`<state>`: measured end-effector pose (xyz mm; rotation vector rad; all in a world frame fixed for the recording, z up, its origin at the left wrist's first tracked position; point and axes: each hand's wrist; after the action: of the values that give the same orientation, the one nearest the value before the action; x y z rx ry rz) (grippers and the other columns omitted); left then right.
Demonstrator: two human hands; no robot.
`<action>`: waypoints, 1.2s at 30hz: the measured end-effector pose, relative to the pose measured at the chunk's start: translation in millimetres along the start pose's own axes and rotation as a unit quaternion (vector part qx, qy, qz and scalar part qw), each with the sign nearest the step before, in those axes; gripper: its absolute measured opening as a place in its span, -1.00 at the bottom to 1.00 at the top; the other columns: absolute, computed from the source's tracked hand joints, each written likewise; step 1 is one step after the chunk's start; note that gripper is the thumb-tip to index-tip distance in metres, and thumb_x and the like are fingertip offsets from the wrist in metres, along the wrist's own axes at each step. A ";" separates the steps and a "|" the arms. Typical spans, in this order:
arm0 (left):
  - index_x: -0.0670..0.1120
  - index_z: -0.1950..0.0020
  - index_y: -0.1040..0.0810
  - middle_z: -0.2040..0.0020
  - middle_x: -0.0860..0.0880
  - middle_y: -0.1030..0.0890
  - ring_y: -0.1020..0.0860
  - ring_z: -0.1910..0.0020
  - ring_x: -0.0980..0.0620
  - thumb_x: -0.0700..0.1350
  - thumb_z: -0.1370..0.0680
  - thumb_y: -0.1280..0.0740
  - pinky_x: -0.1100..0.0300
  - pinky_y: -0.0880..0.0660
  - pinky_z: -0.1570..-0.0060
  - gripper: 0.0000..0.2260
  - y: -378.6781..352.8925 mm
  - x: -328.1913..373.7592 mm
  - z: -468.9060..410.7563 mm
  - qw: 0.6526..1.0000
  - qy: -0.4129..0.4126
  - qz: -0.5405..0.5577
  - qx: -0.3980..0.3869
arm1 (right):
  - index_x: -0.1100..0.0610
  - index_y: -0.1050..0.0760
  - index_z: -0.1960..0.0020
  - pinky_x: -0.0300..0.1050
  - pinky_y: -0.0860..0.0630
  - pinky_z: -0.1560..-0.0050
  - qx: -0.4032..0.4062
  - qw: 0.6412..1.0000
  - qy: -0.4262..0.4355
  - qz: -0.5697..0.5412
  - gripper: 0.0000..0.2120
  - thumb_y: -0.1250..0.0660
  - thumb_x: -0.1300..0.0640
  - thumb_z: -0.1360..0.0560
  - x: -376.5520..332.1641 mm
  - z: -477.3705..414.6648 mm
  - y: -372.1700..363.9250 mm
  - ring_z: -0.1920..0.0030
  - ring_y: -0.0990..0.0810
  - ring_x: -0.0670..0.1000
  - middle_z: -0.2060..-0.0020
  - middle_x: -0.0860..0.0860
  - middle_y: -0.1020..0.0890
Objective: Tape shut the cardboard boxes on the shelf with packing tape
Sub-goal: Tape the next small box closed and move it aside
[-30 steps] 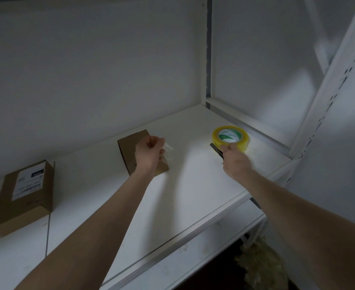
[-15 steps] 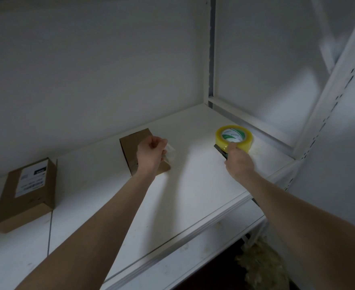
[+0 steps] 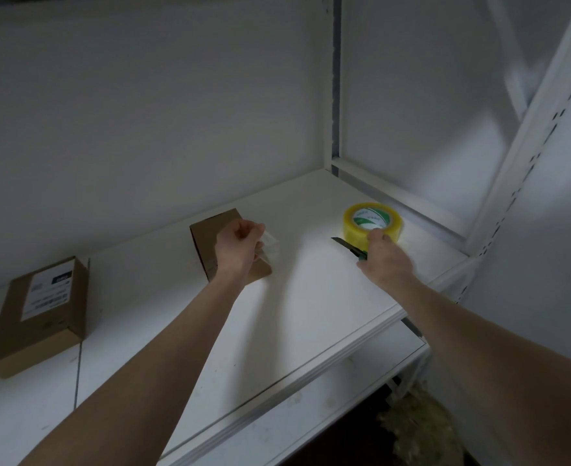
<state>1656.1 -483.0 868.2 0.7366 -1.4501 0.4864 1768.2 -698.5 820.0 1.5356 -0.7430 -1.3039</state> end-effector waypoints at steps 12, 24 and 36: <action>-0.10 0.18 -0.52 0.32 -0.05 -0.56 -0.52 0.38 0.07 -0.11 -0.51 -0.38 0.23 -0.43 0.36 -0.89 6.3 5.0 5.3 1.000 -0.001 -0.013 -0.008 | 0.20 -0.29 -0.40 0.00 -0.45 -0.14 0.025 0.998 0.027 0.045 -0.48 -0.37 0.06 -0.54 -6.2 5.3 5.0 -0.25 -0.45 0.17 -0.31 0.20 -0.36; -0.15 0.22 -0.44 0.45 -0.03 -0.40 -0.31 0.51 0.07 -0.24 -0.51 -0.36 0.29 -0.25 0.53 -0.85 48.3 15.5 21.1 1.000 0.021 -0.007 -0.009 | -0.01 -0.25 -0.50 -0.09 -0.36 -0.32 -0.147 0.957 0.217 -0.121 -0.33 -0.41 0.11 -0.45 -117.0 2.0 -36.8 -0.40 -0.35 0.12 -0.41 0.04 -0.32; -0.10 0.28 -0.48 0.41 -0.04 -0.51 -0.45 0.45 0.11 -0.26 -0.47 -0.37 0.33 -0.36 0.50 -0.84 97.1 20.5 42.8 0.979 -0.006 -0.173 -0.105 | -0.20 -0.42 -0.39 -0.02 -0.18 -0.49 -0.186 0.930 0.317 0.010 -0.59 -0.05 0.16 -0.66 -185.5 -18.0 -70.1 -0.52 -0.19 0.05 -0.54 -0.09 -0.21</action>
<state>1559.5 -448.4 902.0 0.8018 -1.3233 0.0596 1731.2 -502.9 825.4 1.4961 -0.0869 -0.7887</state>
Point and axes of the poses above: each hand's wrist, its own z-axis away from the middle knuckle, its own y-axis out of the back of the hand, x = y × z
